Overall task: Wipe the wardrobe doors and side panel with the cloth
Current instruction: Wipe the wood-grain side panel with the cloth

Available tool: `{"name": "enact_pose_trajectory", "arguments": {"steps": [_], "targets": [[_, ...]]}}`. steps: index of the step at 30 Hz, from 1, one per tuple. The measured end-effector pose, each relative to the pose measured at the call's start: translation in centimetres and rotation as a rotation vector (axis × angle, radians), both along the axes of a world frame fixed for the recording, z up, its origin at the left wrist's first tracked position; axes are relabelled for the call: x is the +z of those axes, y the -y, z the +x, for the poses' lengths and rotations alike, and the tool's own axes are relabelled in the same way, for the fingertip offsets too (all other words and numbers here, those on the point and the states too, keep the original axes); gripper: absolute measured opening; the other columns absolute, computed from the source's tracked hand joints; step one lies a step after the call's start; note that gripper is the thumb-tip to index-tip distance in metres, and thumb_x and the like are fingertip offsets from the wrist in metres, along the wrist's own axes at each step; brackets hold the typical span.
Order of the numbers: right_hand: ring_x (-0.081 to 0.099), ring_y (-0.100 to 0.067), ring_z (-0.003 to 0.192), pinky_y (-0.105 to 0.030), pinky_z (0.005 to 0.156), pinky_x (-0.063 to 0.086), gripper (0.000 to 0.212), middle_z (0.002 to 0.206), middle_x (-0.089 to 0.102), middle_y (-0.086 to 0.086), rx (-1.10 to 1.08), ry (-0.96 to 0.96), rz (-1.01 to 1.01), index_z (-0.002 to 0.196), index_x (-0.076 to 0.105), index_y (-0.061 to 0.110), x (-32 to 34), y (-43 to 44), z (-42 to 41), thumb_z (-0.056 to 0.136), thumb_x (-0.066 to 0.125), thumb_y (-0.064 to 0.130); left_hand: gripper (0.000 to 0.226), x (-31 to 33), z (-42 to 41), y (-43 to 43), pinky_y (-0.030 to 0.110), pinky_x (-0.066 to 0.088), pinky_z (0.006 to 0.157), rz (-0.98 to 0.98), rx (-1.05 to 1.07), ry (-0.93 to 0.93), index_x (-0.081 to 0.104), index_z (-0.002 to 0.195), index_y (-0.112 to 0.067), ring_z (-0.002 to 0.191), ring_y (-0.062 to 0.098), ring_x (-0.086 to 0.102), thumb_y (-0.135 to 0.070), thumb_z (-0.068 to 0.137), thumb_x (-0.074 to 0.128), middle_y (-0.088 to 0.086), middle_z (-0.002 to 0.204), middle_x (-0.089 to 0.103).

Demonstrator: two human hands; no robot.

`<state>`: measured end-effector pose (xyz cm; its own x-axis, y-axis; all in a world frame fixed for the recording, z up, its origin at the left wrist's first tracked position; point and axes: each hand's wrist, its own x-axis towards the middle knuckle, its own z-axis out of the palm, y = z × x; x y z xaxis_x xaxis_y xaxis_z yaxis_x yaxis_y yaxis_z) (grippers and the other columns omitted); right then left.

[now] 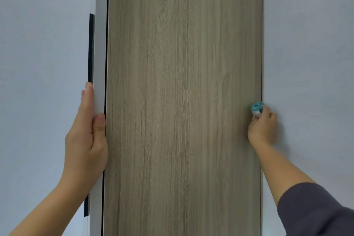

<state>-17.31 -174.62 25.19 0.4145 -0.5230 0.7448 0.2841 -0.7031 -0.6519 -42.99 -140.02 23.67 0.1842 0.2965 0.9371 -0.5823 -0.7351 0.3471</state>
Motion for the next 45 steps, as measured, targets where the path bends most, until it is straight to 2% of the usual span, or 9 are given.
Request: {"name": "enact_pose_trajectory", "arguments": {"steps": [9, 12, 16, 22, 26, 29, 35, 40, 45], "targets": [[0.054, -0.042, 0.100, -0.051, 0.080, 0.049, 0.037, 0.120, 0.047, -0.021, 0.072, -0.112, 0.109, 0.128, 0.045, 0.015, 0.2, -0.4, -1.1, 0.091, 0.050, 0.011, 0.056, -0.1, 0.0, 0.1, 0.042, 0.030, 0.116, -0.008, -0.055, -0.010, 0.017, 0.150, -0.043, 0.141, 0.002, 0.031, -0.014, 0.105, 0.032, -0.022, 0.153, 0.031], [0.055, -0.037, 0.098, -0.036, 0.074, 0.042, 0.036, 0.122, 0.047, -0.018, 0.142, 0.018, 0.099, 0.127, 0.047, 0.011, -1.9, -2.8, -2.8, 0.091, 0.049, 0.009, 0.054, -0.2, 0.1, -0.2, 0.039, 0.029, 0.116, -0.002, -0.080, -0.008, 0.017, 0.151, -0.040, 0.137, -0.010, 0.028, -0.017, 0.105, 0.032, -0.033, 0.148, 0.028], [0.051, -0.023, 0.087, -0.025, 0.067, 0.031, 0.032, 0.115, 0.048, -0.014, 0.245, 0.185, 0.083, 0.121, 0.054, 0.006, -3.5, -6.4, -6.2, 0.089, 0.051, 0.003, 0.054, -0.1, 0.0, 0.0, 0.040, 0.028, 0.117, -0.013, -0.085, -0.015, 0.018, 0.152, -0.037, 0.141, -0.003, 0.027, -0.012, 0.105, 0.032, -0.021, 0.154, 0.028], [0.047, -0.007, 0.083, 0.000, 0.065, 0.037, 0.029, 0.109, 0.049, -0.007, 0.418, 0.391, -0.033, 0.111, 0.060, 0.005, -4.3, -12.2, -10.6, 0.083, 0.061, -0.004, 0.054, -0.1, -0.3, 0.1, 0.028, 0.025, 0.116, 0.011, -0.097, 0.008, 0.018, 0.144, -0.046, 0.140, -0.008, 0.024, -0.011, 0.105, 0.033, -0.029, 0.151, 0.025], [0.052, -0.011, 0.085, -0.021, 0.065, 0.049, 0.028, 0.104, 0.047, -0.001, 0.473, 0.486, -0.137, 0.109, 0.061, 0.009, -4.5, -14.8, -12.1, 0.082, 0.062, 0.002, 0.055, -0.1, -0.2, 0.0, 0.034, 0.028, 0.116, 0.024, -0.076, 0.006, 0.016, 0.146, -0.044, 0.142, 0.000, 0.027, -0.012, 0.105, 0.033, -0.017, 0.156, 0.027], [0.051, -0.011, 0.081, -0.020, 0.060, 0.044, 0.029, 0.100, 0.044, 0.003, 0.491, 0.553, -0.244, 0.110, 0.057, 0.015, -4.6, -16.3, -13.5, 0.081, 0.054, 0.013, 0.055, -0.1, -0.2, -0.1, 0.036, 0.029, 0.116, 0.023, -0.070, 0.008, 0.017, 0.147, -0.043, 0.142, 0.002, 0.028, -0.012, 0.104, 0.032, -0.014, 0.156, 0.028], [0.051, -0.012, 0.086, -0.022, 0.061, 0.046, 0.034, 0.101, 0.044, 0.004, 0.549, 0.552, -0.331, 0.114, 0.052, 0.023, -4.6, -16.4, -13.9, 0.081, 0.053, 0.017, 0.054, -0.2, -0.1, 0.1, 0.011, 0.024, 0.112, 0.003, -0.053, -0.012, 0.019, 0.152, -0.030, 0.137, -0.013, 0.026, -0.008, 0.104, 0.032, -0.022, 0.152, 0.027], [0.051, -0.013, 0.085, -0.026, 0.062, 0.049, 0.035, 0.100, 0.042, 0.005, 0.573, 0.545, -0.315, 0.113, 0.053, 0.022, -4.5, -16.5, -13.7, 0.079, 0.055, 0.016, 0.055, -0.1, -0.2, 0.4, 0.028, 0.026, 0.115, -0.040, -0.088, 0.003, 0.024, 0.151, -0.029, 0.143, 0.001, 0.026, -0.003, 0.103, 0.033, -0.014, 0.156, 0.028], [0.053, -0.014, 0.086, -0.025, 0.064, 0.049, 0.035, 0.102, 0.042, 0.005, 0.569, 0.533, -0.284, 0.114, 0.052, 0.022, -4.5, -16.8, -13.9, 0.080, 0.054, 0.017, 0.054, 0.2, -0.6, 0.8, 0.007, 0.032, 0.103, -0.024, -0.126, -0.004, 0.023, 0.151, -0.020, 0.115, -0.020, 0.044, 0.001, 0.102, 0.032, -0.045, 0.129, 0.043]]}}
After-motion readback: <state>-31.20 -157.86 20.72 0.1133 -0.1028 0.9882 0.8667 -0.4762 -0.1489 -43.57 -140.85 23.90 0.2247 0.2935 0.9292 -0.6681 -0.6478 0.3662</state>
